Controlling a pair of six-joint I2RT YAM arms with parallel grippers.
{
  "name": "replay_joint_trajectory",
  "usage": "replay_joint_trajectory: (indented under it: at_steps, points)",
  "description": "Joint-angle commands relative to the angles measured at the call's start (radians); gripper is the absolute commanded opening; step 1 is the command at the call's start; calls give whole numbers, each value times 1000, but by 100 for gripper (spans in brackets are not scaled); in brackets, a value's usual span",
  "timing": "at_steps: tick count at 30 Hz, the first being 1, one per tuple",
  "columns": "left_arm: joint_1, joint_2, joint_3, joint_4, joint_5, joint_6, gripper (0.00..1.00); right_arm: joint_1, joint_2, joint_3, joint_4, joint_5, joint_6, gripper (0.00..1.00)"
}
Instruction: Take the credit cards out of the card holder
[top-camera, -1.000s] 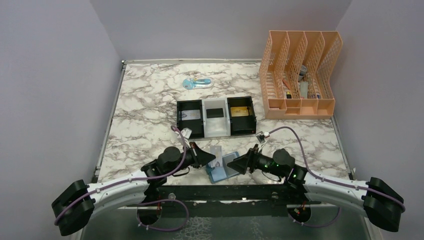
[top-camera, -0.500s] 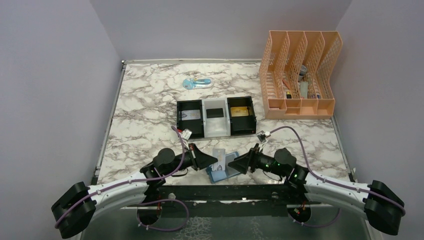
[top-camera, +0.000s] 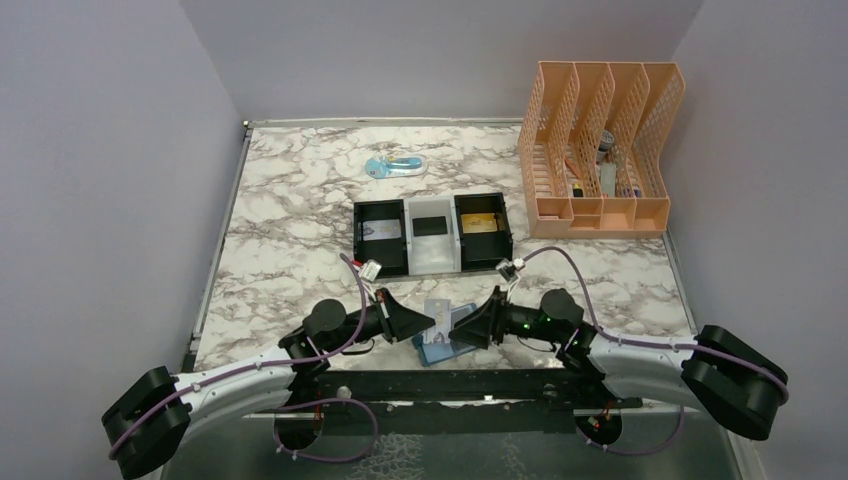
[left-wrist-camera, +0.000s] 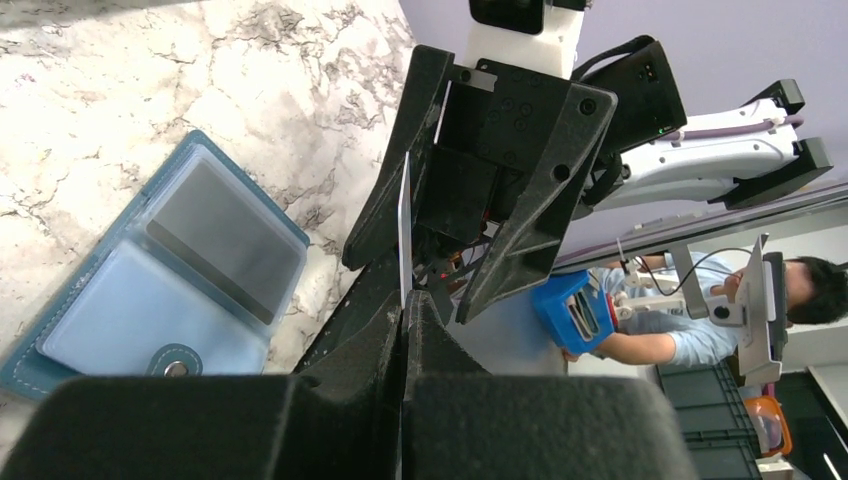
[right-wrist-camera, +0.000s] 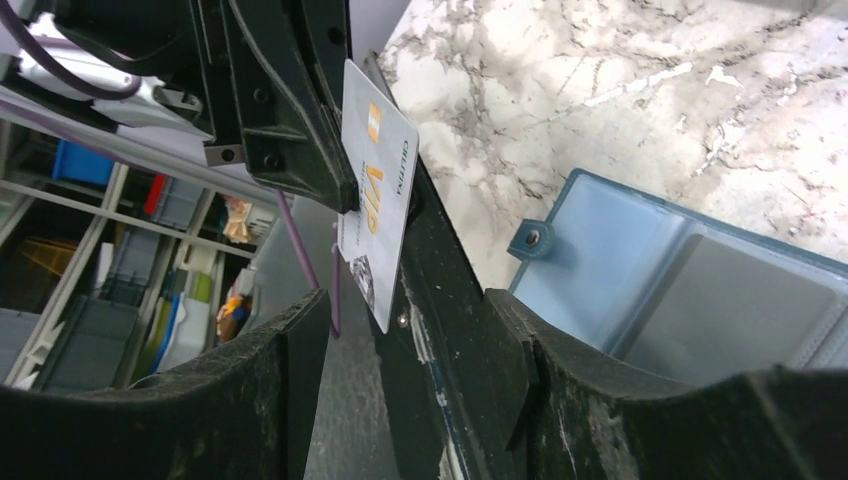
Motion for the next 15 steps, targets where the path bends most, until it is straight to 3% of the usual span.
replay_joint_trajectory:
  at_steps: [1,15]
  points:
    - [4,-10,-17,48,28,-7,0,-39,48,20,169,-105,45,57]
    - [4,-5,-17,79,41,-21,0,-84,287,73,438,-228,153,41]
